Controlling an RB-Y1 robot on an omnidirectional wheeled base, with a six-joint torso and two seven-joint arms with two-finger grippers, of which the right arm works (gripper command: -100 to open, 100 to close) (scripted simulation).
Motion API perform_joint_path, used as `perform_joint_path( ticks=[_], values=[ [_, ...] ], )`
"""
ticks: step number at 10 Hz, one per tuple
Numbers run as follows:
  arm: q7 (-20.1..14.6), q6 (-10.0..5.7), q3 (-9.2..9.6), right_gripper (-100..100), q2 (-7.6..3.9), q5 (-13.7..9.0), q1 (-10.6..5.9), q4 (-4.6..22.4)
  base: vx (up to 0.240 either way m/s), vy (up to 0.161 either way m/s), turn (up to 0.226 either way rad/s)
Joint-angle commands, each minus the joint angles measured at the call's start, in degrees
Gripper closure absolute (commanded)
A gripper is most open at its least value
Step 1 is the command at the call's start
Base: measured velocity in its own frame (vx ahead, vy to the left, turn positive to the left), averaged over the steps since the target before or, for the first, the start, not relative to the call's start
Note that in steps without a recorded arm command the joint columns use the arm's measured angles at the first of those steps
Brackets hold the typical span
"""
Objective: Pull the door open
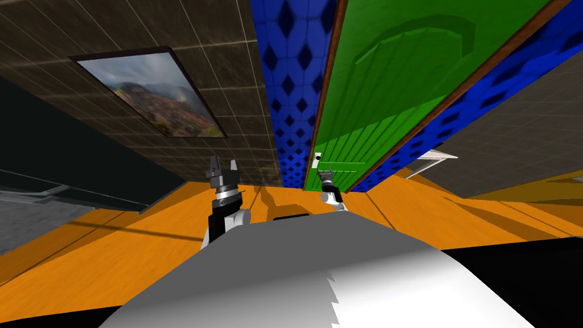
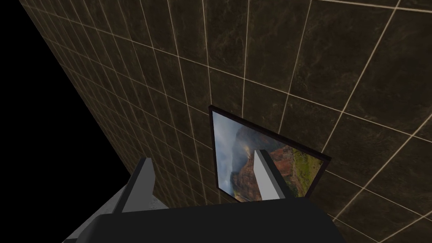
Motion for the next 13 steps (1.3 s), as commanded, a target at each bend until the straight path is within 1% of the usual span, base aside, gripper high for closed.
perform_joint_path(
  ticks=[1, 3, 5, 7, 8, 9, 10, 13],
  values=[
    [-1.9, 0.26, -0.06, -100, -0.22, -1.5, -0.48, 1.7, 0.101, -0.093, 0.156],
    [-3.4, 0.52, -0.17, -100, -0.29, -2.9, -1.11, 3.3, 0.079, -0.095, 0.088],
    [-5.8, 0.93, -0.34, -100, -0.39, -5.1, -2.14, 6.0, 0.087, -0.102, 0.146],
    [-7.5, 1.22, -0.46, -100, -0.44, -6.7, -2.85, 7.8, 0.116, -0.110, 0.108],
    [-7.9, 1.30, -0.50, -100, -0.45, -7.1, -3.05, 8.3, 0.074, -0.081, 0.073],
    [-7.3, 1.46, -0.55, -100, -0.31, -6.7, -2.75, 7.6, 0.029, -0.034, 0.018],
    [-8.8, 1.09, -1.41, -100, -1.93, -7.4, -2.61, 8.5, 0.117, -0.014, 0.172],
    [-11.8, 0.18, -3.37, -100, -5.67, -8.8, -2.14, 10.4, 0.206, -0.015, 0.182]
  ],
)
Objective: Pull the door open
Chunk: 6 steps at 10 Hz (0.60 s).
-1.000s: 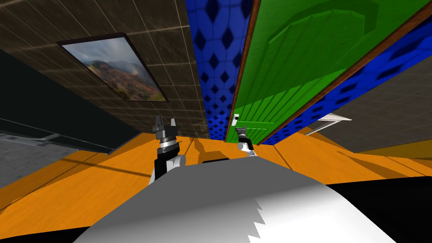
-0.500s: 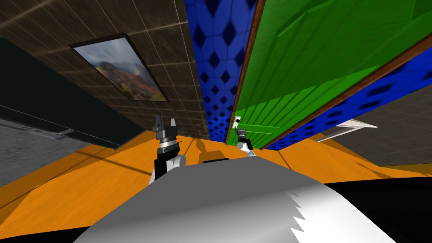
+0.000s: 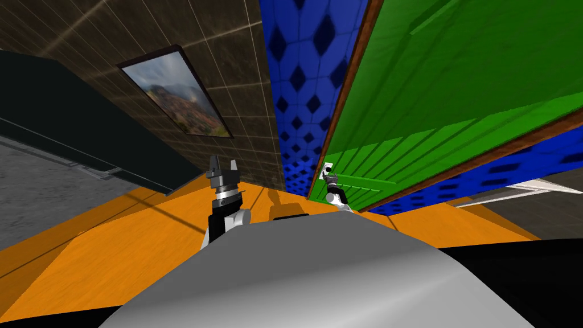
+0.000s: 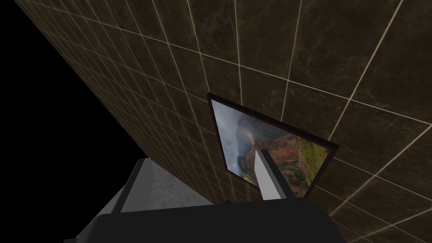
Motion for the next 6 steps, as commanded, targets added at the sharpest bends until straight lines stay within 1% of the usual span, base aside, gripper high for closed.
perform_joint_path(
  ticks=[1, 2, 3, 4, 6],
  values=[
    [-1.1, 0.24, -1.50, -100, -1.66, -0.8, -0.03, 0.7, 0.193, -0.032, 0.170],
    [-1.8, 0.02, -1.97, -100, -2.56, -1.2, 0.09, 1.1, 0.199, -0.036, 0.135],
    [-1.3, -0.10, -1.42, -100, -1.96, -0.8, 0.02, 1.0, 0.087, -0.018, 0.023],
    [-1.3, -0.10, -1.42, 100, -1.96, -0.8, 0.02, 1.0, -0.009, -0.001, -0.031],
    [-1.3, -0.10, -1.42, 100, -1.96, -0.8, 0.02, 1.0, -0.030, -0.001, 0.000]
  ],
)
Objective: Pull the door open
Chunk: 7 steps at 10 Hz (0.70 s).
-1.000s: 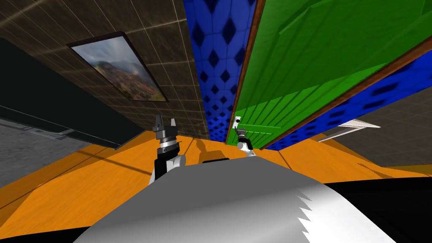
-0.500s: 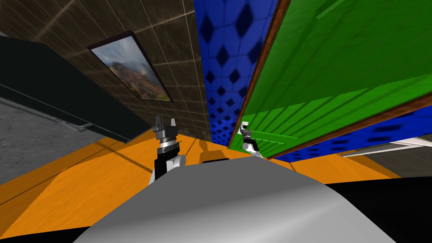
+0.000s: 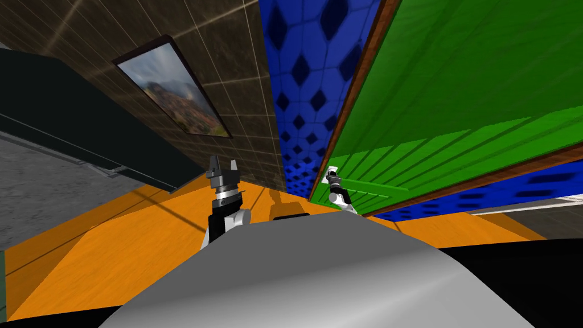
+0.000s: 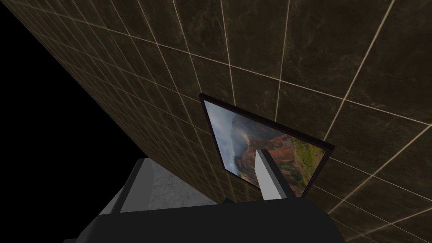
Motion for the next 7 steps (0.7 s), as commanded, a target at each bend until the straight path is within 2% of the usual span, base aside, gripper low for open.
perform_joint_path(
  ticks=[1, 3, 4, 6, 7],
  values=[
    [0.0, 0.00, 0.13, 100, 0.12, 0.0, -0.02, -0.1, -0.018, 0.003, 0.003],
    [0.0, 0.00, 0.13, 100, 0.12, 0.0, -0.02, -0.1, -0.004, 0.002, -0.001],
    [-0.9, 0.02, 0.71, 100, -0.74, -0.1, 0.46, -0.1, -0.131, -0.008, 0.102],
    [-1.8, -0.11, 1.41, 100, -1.67, -0.2, 0.84, -0.4, -0.203, -0.039, 0.133],
    [-3.0, -0.26, 2.25, 100, -2.78, -0.4, 1.29, -0.7, -0.219, -0.071, 0.224]
  ],
)
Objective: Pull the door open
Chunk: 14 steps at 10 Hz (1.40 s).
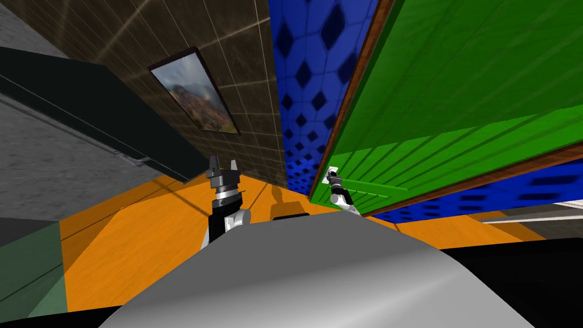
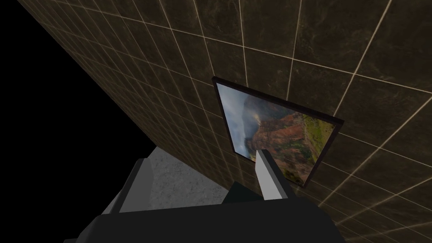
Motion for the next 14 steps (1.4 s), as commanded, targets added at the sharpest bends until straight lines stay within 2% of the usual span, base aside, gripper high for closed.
perform_joint_path(
  ticks=[1, 5, 6, 7, 8, 9, 11, 14],
  values=[
    [-1.6, -0.16, 1.22, 100, -1.33, -0.2, 0.49, -0.5, -0.239, -0.050, 0.205],
    [-5.3, -0.66, 3.88, 100, -4.84, -0.6, 1.93, -1.5, -0.247, -0.058, 0.198],
    [-5.7, -0.71, 4.18, 100, -5.23, -0.7, 2.09, -1.6, -0.230, -0.040, 0.123],
    [-5.2, -0.44, 3.93, 100, -4.82, -0.7, 2.07, -1.4, -0.101, -0.013, 0.034],
    [-6.3, -0.71, 5.06, 100, -5.78, -0.6, 2.81, -1.8, -0.163, -0.020, 0.158],
    [-6.5, -0.83, 5.28, 100, -6.02, -0.6, 2.95, -2.0, -0.246, -0.044, 0.138],
    [-8.1, -1.59, 6.77, 100, -7.67, -0.4, 3.91, -2.8, -0.257, -0.054, 0.140],
    [-9.8, -2.45, 8.44, 100, -9.51, -0.3, 4.98, -3.8, -0.258, -0.049, 0.149]
  ],
)
